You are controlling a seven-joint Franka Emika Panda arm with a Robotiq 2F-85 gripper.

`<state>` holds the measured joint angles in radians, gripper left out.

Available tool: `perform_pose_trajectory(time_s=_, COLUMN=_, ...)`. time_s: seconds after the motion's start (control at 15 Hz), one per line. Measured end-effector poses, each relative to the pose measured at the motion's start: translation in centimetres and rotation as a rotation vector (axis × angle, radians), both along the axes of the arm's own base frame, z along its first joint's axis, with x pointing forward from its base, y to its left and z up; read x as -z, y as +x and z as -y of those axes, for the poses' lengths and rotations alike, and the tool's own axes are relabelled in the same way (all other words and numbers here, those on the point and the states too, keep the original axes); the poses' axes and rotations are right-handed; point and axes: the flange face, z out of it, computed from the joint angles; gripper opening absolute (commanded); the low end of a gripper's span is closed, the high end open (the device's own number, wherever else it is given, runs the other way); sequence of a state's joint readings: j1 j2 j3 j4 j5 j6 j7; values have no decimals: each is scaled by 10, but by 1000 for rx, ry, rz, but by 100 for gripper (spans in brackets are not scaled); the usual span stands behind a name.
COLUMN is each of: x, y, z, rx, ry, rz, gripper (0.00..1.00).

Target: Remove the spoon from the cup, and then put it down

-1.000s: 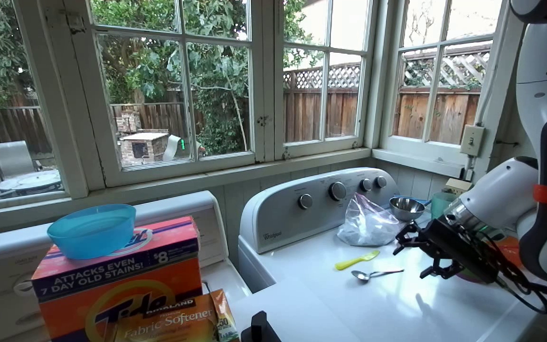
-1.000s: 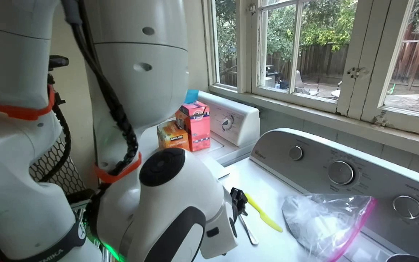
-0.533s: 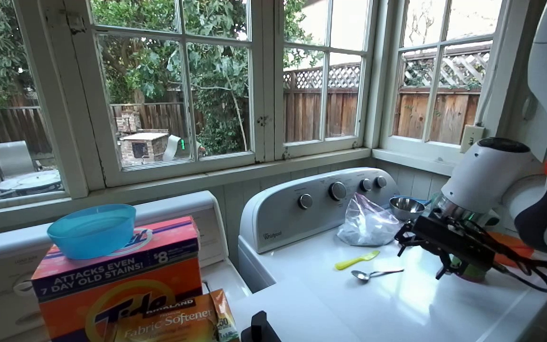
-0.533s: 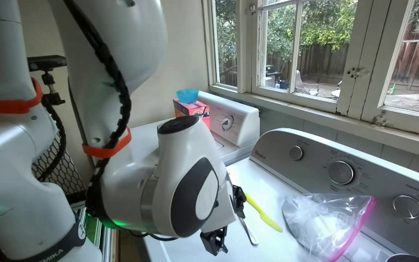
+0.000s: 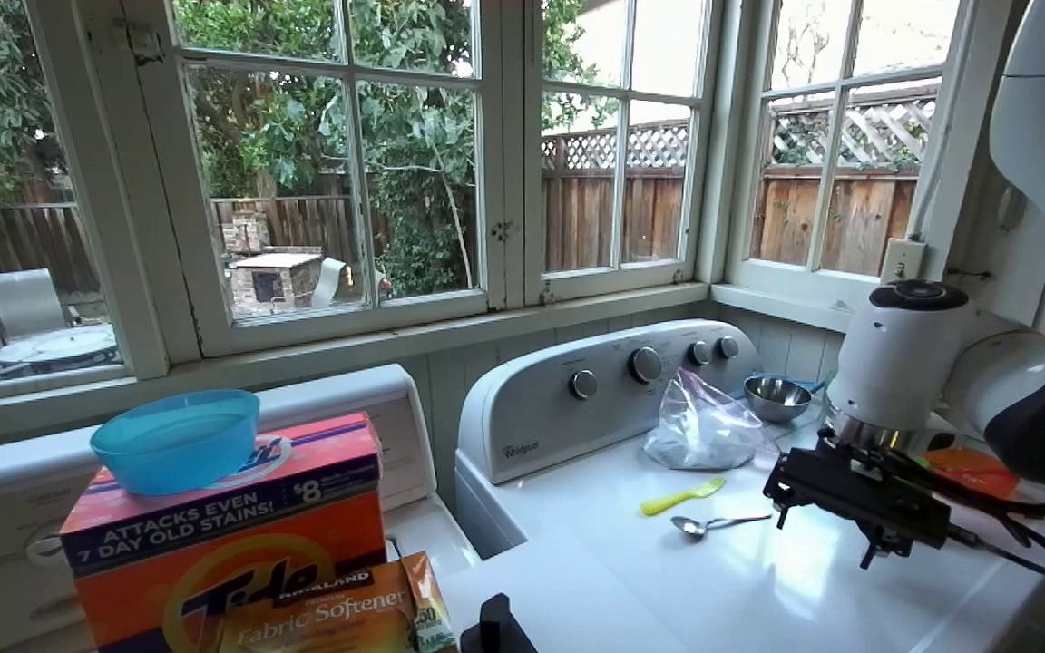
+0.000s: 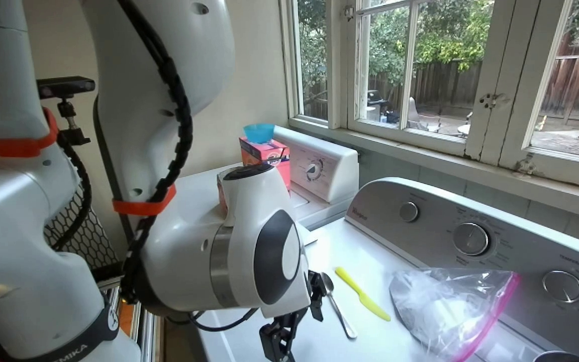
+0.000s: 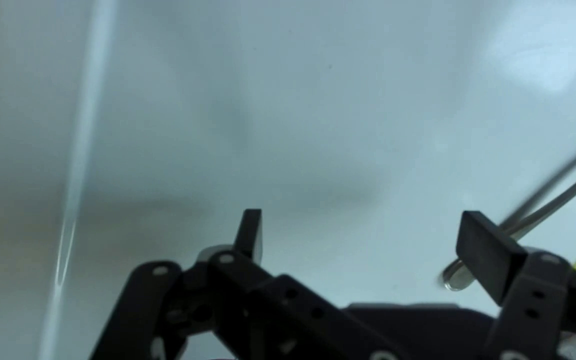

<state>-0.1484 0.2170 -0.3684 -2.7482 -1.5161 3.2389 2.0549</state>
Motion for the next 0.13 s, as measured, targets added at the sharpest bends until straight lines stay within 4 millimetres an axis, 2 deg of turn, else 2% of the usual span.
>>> perform_pose_trajectory(time_s=0.13, x=1, y=0, z=0, rx=0, ry=0, rz=-2, gripper=100)
